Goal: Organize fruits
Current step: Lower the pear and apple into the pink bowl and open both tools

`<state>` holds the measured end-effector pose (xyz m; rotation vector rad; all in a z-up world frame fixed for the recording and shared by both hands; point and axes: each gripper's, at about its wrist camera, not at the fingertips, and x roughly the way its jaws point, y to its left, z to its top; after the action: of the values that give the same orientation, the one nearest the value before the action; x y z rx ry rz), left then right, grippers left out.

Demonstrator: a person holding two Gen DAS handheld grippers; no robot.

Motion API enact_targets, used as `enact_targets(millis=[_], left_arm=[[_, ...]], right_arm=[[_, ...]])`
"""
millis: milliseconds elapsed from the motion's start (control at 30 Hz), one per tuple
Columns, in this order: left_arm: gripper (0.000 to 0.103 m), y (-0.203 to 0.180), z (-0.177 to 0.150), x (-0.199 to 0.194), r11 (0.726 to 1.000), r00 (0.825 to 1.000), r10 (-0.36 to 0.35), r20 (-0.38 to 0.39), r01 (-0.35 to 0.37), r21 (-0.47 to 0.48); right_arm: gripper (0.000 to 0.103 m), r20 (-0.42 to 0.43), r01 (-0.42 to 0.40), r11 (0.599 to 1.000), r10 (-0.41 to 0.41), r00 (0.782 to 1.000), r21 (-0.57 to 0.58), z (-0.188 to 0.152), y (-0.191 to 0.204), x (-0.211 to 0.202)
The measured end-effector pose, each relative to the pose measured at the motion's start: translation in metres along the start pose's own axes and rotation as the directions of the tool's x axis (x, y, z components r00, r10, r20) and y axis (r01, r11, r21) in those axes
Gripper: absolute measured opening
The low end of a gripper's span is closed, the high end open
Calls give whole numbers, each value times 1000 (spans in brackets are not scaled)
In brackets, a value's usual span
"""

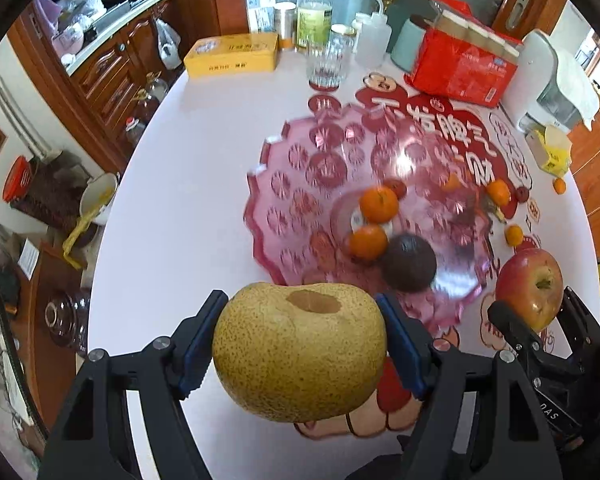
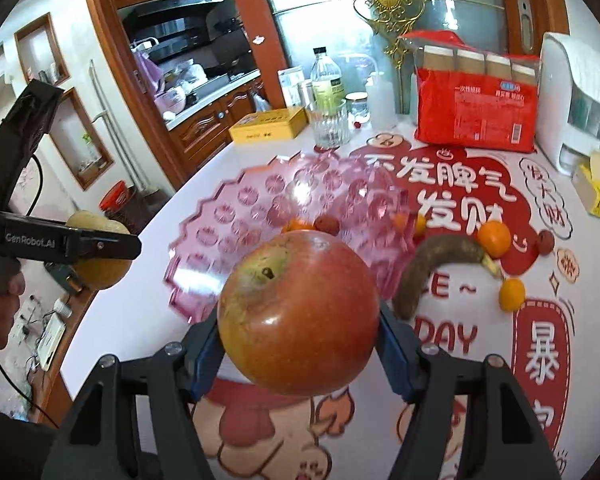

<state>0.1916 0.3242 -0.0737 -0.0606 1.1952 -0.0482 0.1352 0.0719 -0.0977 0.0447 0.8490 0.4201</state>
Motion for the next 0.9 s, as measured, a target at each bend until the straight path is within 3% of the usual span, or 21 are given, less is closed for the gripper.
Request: enact_targets(millis=[300, 533, 633, 700, 767, 900], left_arm=[[74, -2, 17, 41, 997, 997, -64, -52, 66, 45], [74, -10, 19, 62, 993, 993, -84, -84, 90, 71], [75, -10, 23, 55, 992, 994, -105, -40, 108, 72], [83, -9, 24, 49, 991, 993, -118, -7, 118, 66], [84, -10, 24, 46, 991, 993, -118, 6, 118, 64], [84, -7, 21, 42, 990, 991, -132, 0, 132, 45]], right_arm=[[68, -60, 36, 990, -29, 998, 134, 14, -11, 41], [68, -120, 90, 987, -74, 990, 130, 16, -11, 60], [68, -132, 97, 987, -81, 988, 125, 17, -8, 64], [70, -139, 98, 987, -80, 987, 127, 17, -7, 65], [70, -148, 93, 986, -72, 986, 137, 18, -7, 65], [71, -83, 78, 985, -66, 994, 152, 20, -9, 54]])
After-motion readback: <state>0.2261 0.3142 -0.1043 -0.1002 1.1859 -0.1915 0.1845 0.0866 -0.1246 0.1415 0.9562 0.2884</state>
